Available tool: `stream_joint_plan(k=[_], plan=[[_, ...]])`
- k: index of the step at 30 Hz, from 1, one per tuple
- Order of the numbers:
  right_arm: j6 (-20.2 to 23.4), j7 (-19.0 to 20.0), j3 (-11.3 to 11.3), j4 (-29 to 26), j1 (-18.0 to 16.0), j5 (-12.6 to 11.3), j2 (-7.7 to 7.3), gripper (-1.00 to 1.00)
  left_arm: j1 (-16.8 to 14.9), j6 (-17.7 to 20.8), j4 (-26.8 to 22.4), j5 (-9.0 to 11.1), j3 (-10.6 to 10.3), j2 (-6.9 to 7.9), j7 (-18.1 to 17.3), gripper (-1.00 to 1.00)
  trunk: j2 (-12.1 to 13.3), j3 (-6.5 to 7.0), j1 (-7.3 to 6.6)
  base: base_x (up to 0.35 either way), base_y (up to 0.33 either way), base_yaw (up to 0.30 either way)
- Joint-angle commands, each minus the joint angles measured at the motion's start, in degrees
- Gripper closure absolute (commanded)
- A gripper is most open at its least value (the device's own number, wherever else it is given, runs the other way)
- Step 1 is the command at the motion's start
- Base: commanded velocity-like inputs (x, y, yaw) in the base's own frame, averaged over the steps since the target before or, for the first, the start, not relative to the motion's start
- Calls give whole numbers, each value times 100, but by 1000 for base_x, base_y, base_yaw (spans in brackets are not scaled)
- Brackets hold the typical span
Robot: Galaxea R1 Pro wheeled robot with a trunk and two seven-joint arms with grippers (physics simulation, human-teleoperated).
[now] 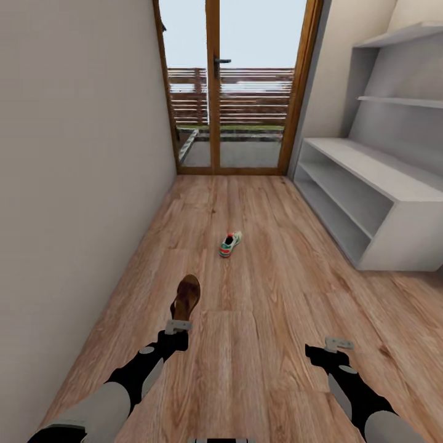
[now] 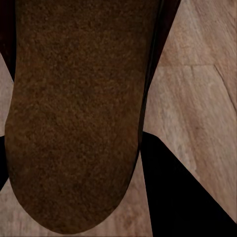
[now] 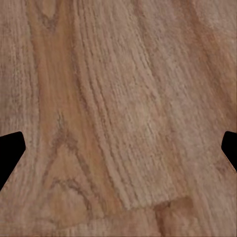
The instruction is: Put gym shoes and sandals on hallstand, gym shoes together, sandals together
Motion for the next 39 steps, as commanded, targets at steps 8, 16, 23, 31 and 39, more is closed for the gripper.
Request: stream_joint_plan(k=[8,16,23,31,39], plan=[[-176,-15,16,141,-1,-55,117,-100,-4,-32,26,-4,-17,45,-16,100,-2,-5,2,350,0,0],[-200,-18,17,169,-1,-59,209,-100,-4,-28,31,0,-18,50,-11,100,-2,-5,2,350,0,0],[-295,-12,15,203,-1,-60,311,-100,-4,-38,-17,-1,-22,44,0,100,-2,-5,2,350,0,0],[-562,-10,10,254,-1,-62,448,-100,-4,-70,-334,19,167,46,-2,100,-2,-5,2,350,0,0],[-596,-10,2,259,-1,-55,484,-100,-4,-51,-766,21,248,95,-6,100,-2,-5,2,350,0,0]])
